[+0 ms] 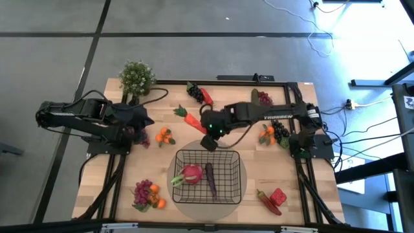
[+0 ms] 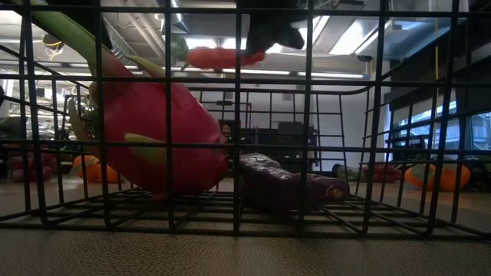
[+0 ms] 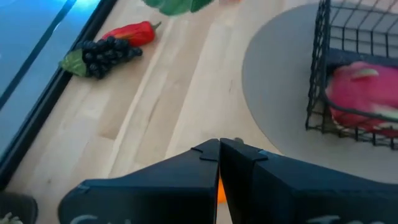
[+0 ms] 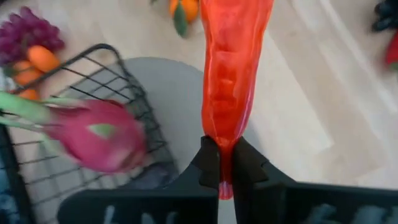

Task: Build produce basket
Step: Put the carrot into the black wire basket

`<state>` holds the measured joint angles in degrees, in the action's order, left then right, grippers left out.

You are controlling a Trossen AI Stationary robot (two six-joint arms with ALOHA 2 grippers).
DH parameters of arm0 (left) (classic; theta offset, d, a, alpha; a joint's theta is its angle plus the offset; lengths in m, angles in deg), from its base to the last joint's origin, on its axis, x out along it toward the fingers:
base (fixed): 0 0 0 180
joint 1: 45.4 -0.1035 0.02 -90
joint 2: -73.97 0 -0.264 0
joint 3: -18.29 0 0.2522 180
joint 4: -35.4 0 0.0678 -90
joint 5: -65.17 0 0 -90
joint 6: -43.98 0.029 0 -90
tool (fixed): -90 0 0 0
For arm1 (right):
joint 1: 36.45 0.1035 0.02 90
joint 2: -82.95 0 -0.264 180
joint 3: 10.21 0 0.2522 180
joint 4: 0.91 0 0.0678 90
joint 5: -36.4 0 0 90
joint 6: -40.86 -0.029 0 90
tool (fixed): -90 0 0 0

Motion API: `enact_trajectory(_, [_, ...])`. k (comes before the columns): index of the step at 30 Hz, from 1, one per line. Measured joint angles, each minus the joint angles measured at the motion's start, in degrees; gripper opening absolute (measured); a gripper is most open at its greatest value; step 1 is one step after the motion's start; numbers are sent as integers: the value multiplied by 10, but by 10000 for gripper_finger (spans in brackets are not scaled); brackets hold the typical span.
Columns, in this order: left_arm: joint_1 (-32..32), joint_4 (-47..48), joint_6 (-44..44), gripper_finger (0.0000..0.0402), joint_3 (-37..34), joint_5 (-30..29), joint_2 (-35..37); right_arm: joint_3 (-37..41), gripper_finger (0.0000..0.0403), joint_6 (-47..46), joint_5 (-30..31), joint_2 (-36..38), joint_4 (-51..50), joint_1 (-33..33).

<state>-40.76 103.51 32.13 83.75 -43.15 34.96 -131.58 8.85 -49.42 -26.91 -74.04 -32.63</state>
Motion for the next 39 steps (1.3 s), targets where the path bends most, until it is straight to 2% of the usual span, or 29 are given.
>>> enact_trajectory(11, [0,-1,50,0,0,65,0,-1,0,-268,-13,0,-4,145])
enact_trajectory(19, [0,-1,85,0,0,67,0,3,0,-449,-14,-13,-3,233])
enact_trajectory(23, [0,0,95,0,0,67,0,3,0,-515,-45,-23,-7,260])
enact_trajectory(29, [0,0,94,0,0,67,0,3,0,-560,-47,-42,-48,276])
enact_trajectory(39, [0,-8,94,0,0,67,0,3,0,-517,-54,-83,-57,248])
